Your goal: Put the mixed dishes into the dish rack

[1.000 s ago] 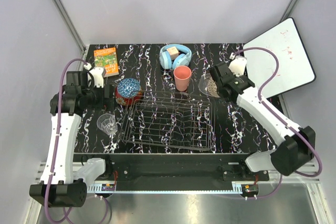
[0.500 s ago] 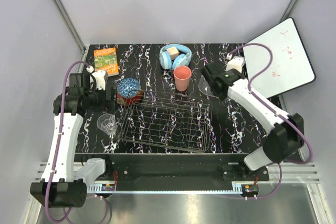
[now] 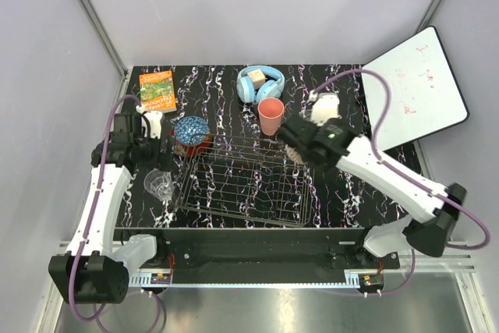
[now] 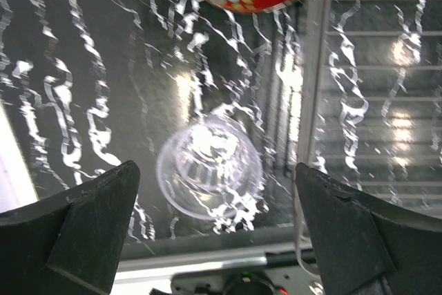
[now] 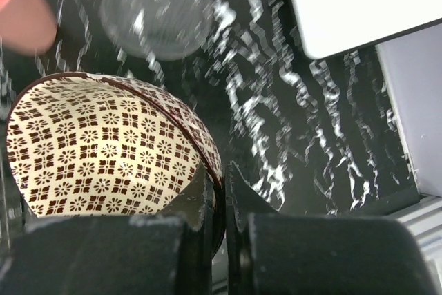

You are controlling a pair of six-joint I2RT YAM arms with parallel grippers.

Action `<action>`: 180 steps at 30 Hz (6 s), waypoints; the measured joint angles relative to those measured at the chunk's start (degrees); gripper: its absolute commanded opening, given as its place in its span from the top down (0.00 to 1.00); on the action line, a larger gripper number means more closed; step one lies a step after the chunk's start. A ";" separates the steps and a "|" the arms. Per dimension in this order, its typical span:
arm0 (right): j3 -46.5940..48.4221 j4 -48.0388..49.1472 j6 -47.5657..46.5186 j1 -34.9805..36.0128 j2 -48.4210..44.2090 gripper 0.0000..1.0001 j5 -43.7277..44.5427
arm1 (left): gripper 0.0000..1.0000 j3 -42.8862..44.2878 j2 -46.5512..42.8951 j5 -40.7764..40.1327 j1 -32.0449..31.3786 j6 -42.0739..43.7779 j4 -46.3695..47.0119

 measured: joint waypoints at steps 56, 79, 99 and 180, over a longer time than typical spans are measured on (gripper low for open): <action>9.07 -0.42 -11.45 -6.80 26.40 1.00 -4.79 | 0.10 -16.00 -4.31 -19.12 -27.54 8.00 12.70; 2.23 -1.33 -0.55 2.75 23.04 1.00 9.53 | 0.09 -11.04 -7.13 -29.16 -27.85 11.39 10.71; 1.44 -2.45 -5.31 -0.07 21.27 1.00 8.33 | 0.12 8.37 5.18 -23.96 -27.89 7.72 8.09; -7.74 20.41 -2.10 -3.32 -47.23 0.27 6.93 | 0.01 65.11 63.23 -35.56 -73.61 -1.36 -1.49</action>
